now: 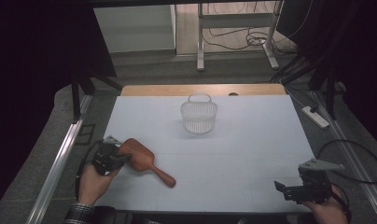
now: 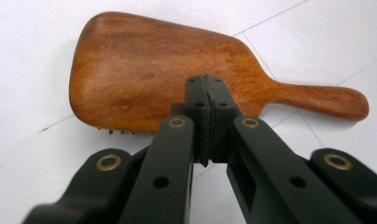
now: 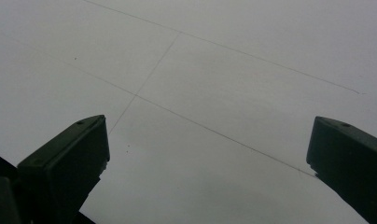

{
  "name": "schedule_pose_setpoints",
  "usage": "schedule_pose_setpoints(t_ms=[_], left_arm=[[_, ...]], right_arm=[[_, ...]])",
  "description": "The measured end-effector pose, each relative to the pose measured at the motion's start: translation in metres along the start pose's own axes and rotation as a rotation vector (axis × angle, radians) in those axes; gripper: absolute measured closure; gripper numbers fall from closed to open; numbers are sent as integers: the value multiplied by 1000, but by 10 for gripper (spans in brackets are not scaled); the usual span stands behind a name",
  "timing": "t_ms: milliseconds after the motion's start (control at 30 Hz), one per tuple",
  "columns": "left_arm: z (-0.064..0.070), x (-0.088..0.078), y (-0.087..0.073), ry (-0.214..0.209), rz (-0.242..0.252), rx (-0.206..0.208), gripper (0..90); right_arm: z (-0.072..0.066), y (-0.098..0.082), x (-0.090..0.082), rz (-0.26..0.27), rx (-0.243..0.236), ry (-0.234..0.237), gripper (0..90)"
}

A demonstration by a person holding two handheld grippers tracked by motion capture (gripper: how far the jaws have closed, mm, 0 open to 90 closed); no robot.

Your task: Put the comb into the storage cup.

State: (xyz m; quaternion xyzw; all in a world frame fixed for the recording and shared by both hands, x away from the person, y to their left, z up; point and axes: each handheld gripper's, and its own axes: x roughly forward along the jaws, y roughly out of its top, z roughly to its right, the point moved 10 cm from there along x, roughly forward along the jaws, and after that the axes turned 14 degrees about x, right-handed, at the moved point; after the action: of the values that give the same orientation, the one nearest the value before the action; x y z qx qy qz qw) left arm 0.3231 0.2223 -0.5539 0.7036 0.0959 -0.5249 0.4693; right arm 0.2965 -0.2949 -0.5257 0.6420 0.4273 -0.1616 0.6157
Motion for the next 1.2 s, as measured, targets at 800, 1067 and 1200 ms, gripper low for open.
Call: schedule_pose_setpoints(t_ms=[800,1067,1200], left_arm=[[-13,24,-39,-28,-151,-70,887],[-20,32,-33,-8,-175,-65,887],[-25,33,-30,-6,-174,-75,888]], right_arm=[[0,0,0,-1,-7,-7,0],[0,-1,1,-10,-8,-11,0],[0,-1,1,-12,-8,-12,1]])
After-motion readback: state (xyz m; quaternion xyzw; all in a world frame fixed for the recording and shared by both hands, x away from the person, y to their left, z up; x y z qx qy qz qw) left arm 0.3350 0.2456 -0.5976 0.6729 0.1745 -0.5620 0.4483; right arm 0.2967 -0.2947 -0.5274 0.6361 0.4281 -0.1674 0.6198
